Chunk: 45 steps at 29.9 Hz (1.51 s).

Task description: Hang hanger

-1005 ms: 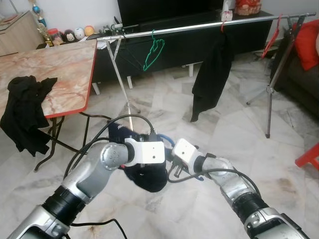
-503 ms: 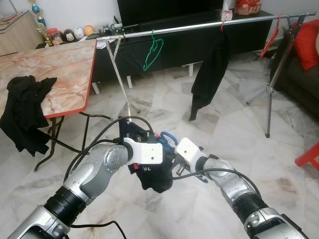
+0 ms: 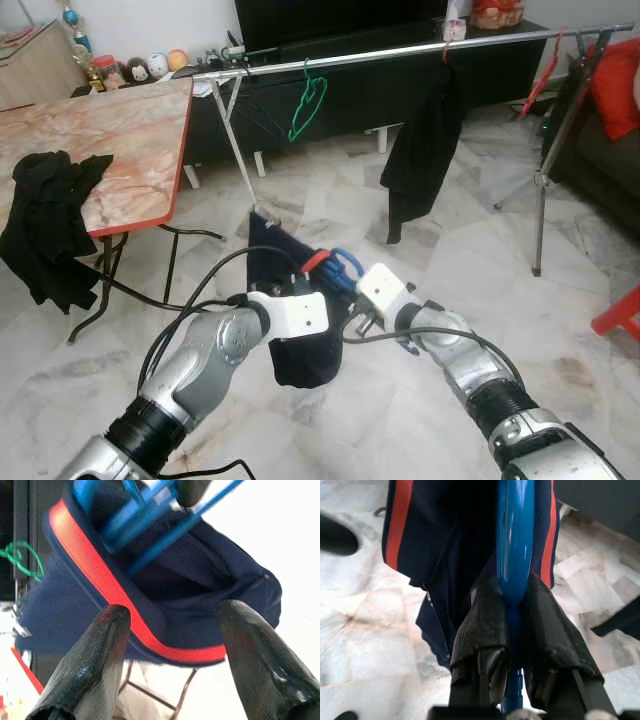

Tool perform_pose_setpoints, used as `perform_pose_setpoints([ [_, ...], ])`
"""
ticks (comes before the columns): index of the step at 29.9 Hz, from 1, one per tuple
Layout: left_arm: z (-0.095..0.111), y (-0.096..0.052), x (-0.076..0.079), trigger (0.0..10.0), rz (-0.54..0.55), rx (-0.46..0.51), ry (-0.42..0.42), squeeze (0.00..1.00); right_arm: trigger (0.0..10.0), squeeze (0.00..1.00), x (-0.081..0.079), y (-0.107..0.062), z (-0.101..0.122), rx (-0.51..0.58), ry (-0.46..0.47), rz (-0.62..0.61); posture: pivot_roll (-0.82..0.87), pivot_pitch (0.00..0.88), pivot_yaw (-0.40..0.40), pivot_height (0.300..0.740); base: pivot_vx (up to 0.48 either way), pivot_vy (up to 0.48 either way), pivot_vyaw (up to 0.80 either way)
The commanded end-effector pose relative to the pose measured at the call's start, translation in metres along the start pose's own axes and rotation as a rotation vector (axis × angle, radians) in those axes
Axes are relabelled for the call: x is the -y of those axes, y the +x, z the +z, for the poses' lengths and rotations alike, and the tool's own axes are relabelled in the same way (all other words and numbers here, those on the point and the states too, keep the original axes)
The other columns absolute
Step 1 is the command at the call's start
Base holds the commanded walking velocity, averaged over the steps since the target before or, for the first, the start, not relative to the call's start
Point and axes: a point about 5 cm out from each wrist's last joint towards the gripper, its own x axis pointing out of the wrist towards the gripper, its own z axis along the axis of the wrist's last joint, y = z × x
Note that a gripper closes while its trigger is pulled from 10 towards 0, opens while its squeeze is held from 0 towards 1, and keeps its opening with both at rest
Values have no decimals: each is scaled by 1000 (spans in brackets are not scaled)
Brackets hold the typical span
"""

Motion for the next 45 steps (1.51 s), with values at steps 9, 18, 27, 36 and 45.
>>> perform_pose_setpoints([
  [9,-21,-6,-3,10000,280,-173,-259,0,0,0,10,3,20,90,37,-67,-131,0,90,740,0,0,0],
  [18,-24,4,14,10000,303,-144,-605,0,0,0,-2,4,26,143,89,-25,-145,0,88,740,0,0,0],
  [27,-19,8,22,10000,299,-85,-693,0,0,0,-8,0,26,159,78,60,-149,0,78,740,0,0,0],
  [36,-33,0,-7,10000,539,-115,-676,0,0,0,-11,-2,22,139,77,79,-144,0,70,740,0,0,0],
  [45,-32,6,1,10000,462,-97,-676,0,0,0,-14,-2,31,160,60,116,-144,0,60,740,0,0,0],
])
